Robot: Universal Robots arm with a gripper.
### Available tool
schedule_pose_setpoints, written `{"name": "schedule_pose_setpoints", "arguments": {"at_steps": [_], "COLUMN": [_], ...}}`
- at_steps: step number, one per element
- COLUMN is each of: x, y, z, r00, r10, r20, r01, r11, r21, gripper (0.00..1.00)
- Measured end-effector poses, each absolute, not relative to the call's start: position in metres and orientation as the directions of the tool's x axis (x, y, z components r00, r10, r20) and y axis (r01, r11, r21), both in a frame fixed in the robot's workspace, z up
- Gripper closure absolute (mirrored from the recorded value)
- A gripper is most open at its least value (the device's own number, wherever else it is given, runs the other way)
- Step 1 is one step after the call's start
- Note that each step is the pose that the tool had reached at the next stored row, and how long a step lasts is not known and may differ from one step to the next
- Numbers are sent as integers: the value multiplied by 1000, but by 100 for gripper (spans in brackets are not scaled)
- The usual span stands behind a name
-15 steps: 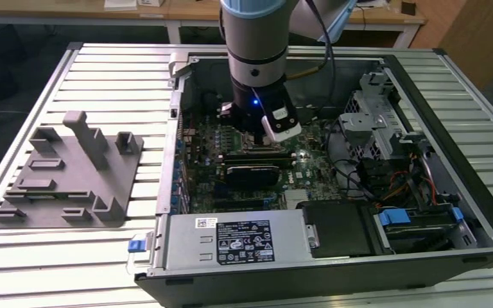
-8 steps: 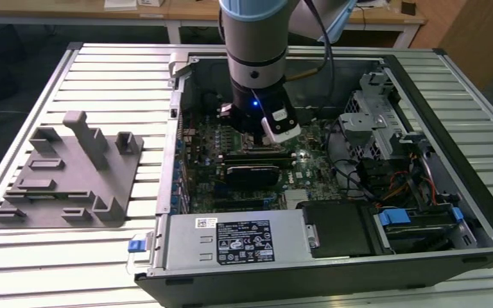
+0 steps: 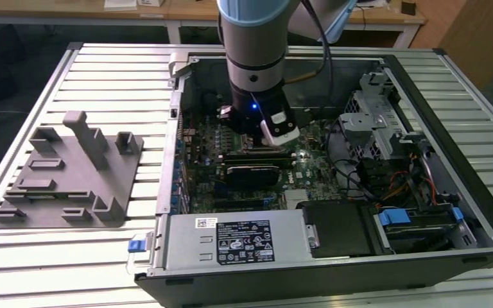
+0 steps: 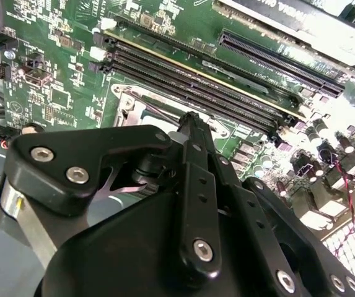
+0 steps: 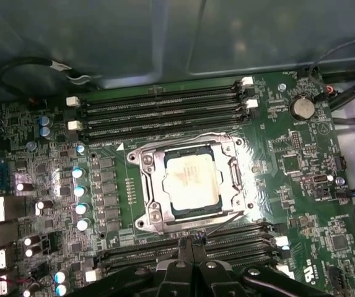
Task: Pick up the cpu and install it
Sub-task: 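Install the second cpu locking lever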
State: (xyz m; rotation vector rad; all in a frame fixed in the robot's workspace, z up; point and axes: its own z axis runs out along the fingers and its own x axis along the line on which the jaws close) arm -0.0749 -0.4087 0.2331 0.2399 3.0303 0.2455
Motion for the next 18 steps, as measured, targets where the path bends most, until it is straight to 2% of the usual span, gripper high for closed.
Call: {"name": "schedule_pose_setpoints", "arguments": {"at_steps": [5,18], "x": [-75,-81], "y": [-411,-416], "z": [231,222], "r00": [-984,-987], "r10": [160,143], "r20": [-75,-73], "r01": [143,125], "r11": [971,970], "r21": [190,206], "gripper": [89,89]}}
